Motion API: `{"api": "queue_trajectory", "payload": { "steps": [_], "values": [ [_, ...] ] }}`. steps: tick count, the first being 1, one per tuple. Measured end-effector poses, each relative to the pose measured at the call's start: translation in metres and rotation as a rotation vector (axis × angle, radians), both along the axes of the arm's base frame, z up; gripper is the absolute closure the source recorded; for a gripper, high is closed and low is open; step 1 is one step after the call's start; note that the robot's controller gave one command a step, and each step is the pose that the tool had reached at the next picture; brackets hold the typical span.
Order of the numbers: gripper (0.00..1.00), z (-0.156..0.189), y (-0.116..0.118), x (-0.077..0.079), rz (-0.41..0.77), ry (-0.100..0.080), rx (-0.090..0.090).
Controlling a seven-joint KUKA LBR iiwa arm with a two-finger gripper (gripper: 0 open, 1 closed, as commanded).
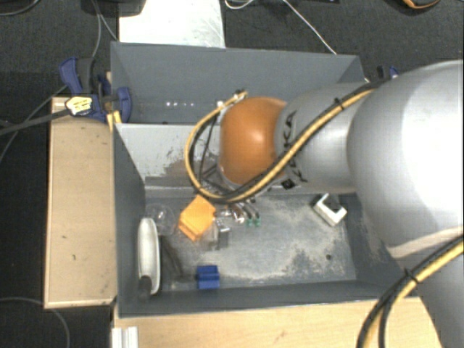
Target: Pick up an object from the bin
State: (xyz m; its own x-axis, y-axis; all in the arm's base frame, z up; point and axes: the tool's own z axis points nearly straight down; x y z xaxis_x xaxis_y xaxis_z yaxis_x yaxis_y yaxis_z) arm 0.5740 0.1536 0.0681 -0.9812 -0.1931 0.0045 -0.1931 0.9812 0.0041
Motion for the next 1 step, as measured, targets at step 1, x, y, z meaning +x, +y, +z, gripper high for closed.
{"api": "queue_trajectory", "payload": {
  "steps": [1],
  "values": [
    [0.00,0.0437,-0.0039,0.0143,-0.118,-0.010,-0.001]
  ]
}}
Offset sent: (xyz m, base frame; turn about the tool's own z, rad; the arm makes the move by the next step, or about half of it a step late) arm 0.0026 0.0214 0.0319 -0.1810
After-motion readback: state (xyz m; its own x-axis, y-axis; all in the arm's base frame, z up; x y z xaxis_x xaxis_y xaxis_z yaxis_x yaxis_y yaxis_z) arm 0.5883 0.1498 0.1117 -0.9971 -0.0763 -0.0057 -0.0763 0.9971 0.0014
